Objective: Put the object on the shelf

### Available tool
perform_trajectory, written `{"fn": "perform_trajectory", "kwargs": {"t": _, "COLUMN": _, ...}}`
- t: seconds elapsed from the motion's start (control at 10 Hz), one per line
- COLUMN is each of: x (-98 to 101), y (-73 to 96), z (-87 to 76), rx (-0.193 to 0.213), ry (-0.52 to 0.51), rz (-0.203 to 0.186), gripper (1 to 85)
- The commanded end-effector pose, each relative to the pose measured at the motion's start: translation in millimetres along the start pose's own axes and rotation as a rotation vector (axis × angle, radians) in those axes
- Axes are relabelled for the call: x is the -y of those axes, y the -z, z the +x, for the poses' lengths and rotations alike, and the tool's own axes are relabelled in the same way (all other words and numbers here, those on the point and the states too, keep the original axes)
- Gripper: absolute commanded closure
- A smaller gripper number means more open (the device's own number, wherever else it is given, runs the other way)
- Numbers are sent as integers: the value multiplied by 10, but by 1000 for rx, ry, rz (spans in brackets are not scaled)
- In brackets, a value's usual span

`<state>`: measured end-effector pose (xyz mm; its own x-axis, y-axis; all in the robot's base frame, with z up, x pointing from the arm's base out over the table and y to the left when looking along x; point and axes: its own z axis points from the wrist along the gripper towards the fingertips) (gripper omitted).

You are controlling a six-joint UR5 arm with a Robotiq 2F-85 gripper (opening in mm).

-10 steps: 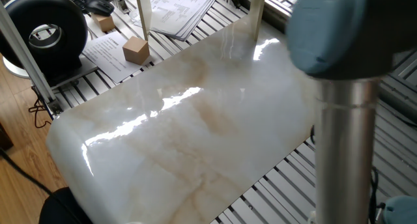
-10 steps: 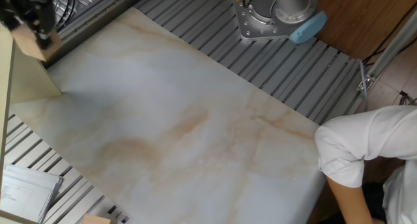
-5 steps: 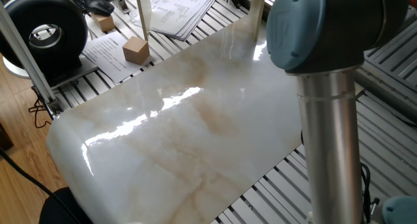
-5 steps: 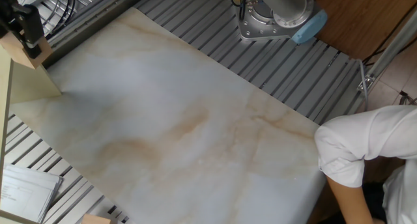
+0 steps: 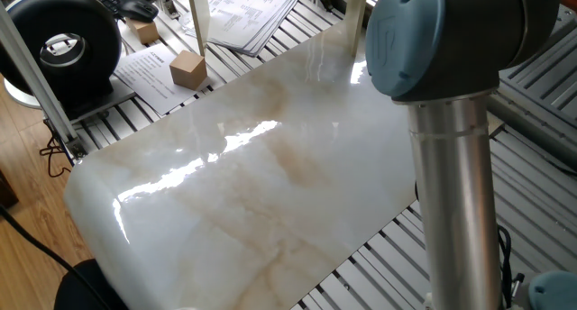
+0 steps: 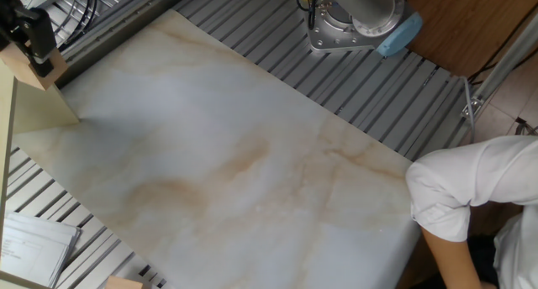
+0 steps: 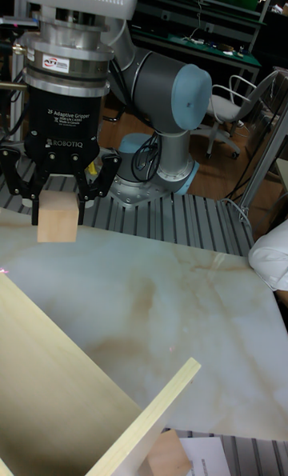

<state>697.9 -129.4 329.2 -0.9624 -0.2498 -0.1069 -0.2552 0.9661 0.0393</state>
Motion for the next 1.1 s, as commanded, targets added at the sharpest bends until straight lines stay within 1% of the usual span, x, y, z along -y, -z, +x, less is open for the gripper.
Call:
{"fn": "perform_trajectory", "kwargs": {"t": 0.0, "x": 28, "y": 3, "z": 54, "rx": -23, "ry": 38, "rz": 13, "gripper": 843}}
{"fn": "perform_trajectory", "kwargs": {"t": 0.5, "x": 23, "y": 3, "z": 45, "rx": -19, "ry": 73, "rz": 11, "gripper": 843}}
{"fn": "perform_trajectory", "kwargs": {"t": 1.0, "x": -17, "y": 3, "z": 39, "rx": -16, "ry": 61, "rz": -4, "gripper": 843}}
